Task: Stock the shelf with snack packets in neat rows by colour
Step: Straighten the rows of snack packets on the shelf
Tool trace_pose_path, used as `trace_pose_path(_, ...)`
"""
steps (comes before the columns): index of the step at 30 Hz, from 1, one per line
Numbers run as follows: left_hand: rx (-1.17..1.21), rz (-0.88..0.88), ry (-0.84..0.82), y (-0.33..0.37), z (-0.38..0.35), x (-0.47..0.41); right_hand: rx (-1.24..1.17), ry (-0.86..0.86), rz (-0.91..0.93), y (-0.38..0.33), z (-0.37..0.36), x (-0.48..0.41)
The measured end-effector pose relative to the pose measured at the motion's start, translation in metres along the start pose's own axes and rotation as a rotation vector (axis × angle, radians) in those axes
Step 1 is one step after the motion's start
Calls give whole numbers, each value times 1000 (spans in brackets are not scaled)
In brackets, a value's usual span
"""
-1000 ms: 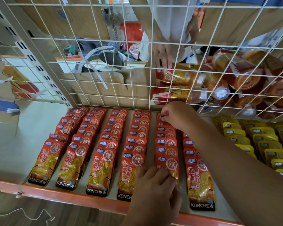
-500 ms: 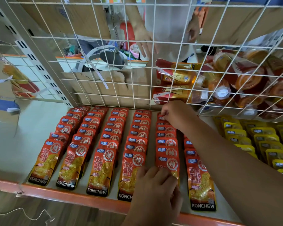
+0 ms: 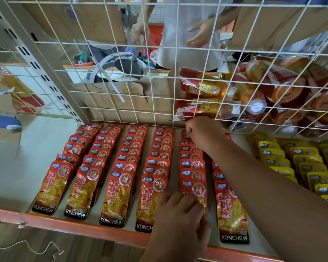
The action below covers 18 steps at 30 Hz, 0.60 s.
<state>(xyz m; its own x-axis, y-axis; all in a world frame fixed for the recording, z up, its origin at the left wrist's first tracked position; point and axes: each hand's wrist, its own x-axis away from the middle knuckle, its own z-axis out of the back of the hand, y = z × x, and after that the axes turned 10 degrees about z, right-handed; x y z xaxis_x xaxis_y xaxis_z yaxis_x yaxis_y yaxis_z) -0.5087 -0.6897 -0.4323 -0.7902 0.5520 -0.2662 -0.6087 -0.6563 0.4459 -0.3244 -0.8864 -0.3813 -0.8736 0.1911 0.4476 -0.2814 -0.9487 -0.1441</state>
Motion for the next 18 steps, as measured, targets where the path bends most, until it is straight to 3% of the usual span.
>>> trace_pose_path(9, -7, -12, 2, 0, 1, 0, -53, -25, 45, 4, 7, 12)
trace_pose_path(18, -13, -24, 27, -1, -2, 1, -131, 382, 312, 34, -12, 56)
